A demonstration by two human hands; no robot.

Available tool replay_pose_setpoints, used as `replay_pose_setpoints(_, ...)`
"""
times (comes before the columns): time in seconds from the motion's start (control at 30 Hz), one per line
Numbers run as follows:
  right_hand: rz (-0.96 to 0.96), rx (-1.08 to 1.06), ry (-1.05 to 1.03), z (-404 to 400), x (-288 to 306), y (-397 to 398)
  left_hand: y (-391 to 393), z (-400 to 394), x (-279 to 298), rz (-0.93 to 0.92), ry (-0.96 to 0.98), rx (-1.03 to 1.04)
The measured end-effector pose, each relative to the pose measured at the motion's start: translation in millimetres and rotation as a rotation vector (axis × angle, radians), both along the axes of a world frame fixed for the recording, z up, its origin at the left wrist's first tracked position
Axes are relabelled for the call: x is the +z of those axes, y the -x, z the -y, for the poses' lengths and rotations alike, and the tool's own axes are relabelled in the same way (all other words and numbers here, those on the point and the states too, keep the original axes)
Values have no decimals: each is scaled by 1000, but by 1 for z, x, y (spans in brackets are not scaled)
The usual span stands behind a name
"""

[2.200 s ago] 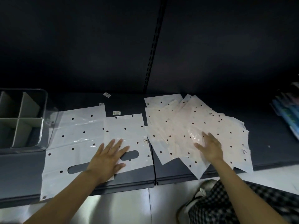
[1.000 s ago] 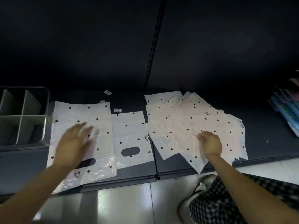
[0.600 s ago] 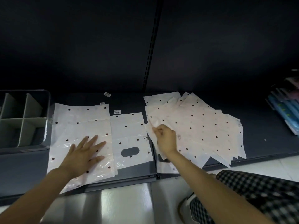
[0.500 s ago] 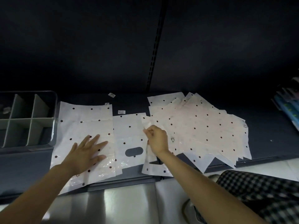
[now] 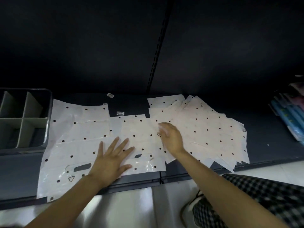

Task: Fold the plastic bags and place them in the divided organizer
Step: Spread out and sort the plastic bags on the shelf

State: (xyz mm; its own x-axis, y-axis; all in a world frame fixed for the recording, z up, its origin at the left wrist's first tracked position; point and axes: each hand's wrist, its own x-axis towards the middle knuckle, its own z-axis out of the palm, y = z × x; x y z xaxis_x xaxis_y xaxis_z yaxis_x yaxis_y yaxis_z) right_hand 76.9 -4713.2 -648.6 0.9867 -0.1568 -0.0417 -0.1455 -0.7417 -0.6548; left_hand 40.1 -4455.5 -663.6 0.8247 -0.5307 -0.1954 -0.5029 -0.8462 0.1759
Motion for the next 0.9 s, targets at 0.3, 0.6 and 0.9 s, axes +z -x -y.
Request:
replay_pose_setpoints(0.3, -314, -337, 459, 153, -12, 49, 7, 7, -21, -218, -186, 389)
replay_pose_setpoints(0.6, 24, -551, 274, 104, 20, 25, 5, 34, -9, -219, -101, 441)
replay_pose_setpoints(0.9, -283, -399, -866, -60, 56, 2, 11, 60, 40, -504, 850, 372)
